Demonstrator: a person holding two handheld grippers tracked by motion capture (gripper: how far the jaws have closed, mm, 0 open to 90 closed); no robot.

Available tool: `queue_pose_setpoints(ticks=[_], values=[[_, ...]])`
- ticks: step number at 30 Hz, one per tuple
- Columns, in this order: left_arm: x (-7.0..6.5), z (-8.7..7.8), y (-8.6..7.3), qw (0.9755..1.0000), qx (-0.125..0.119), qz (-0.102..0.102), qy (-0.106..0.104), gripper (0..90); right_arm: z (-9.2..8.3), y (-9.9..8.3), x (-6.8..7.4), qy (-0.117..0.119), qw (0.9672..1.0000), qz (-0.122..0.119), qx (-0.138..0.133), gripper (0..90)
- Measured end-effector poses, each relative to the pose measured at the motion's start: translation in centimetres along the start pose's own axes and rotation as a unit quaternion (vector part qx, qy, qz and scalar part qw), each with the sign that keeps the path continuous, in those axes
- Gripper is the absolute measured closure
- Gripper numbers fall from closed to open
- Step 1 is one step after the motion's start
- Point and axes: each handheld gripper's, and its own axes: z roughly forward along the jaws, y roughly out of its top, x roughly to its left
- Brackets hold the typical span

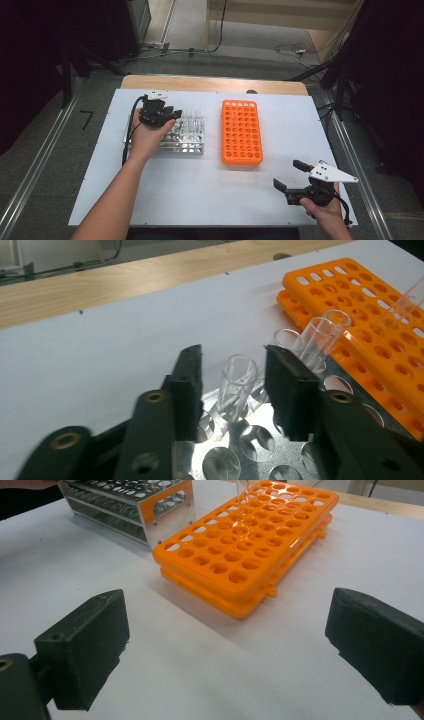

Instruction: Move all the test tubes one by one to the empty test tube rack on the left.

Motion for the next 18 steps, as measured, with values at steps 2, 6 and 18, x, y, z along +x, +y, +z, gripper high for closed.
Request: queue_pose_setpoints(ticks=[2,6,18], values=[[0.0,-0.6,-0.3,0.9998,-0.014,-0.009,-0.007,36.9,0.1,0.0,-0.1,0.002,1.0,0.002,0.0,2.3],[-0.3,-1.9,-1.1,0.999,-0.03,-0.017,-0.027,17.5,0.2,0.1,-0.1,0.0,1.0,0.003,0.0,2.3],[-2.3,-6.5,-3.7,0.9921,-0.081,-0.009,-0.096,0.0,1.1,0.8,0.1,0.002,1.0,0.005,0.004,2.3]])
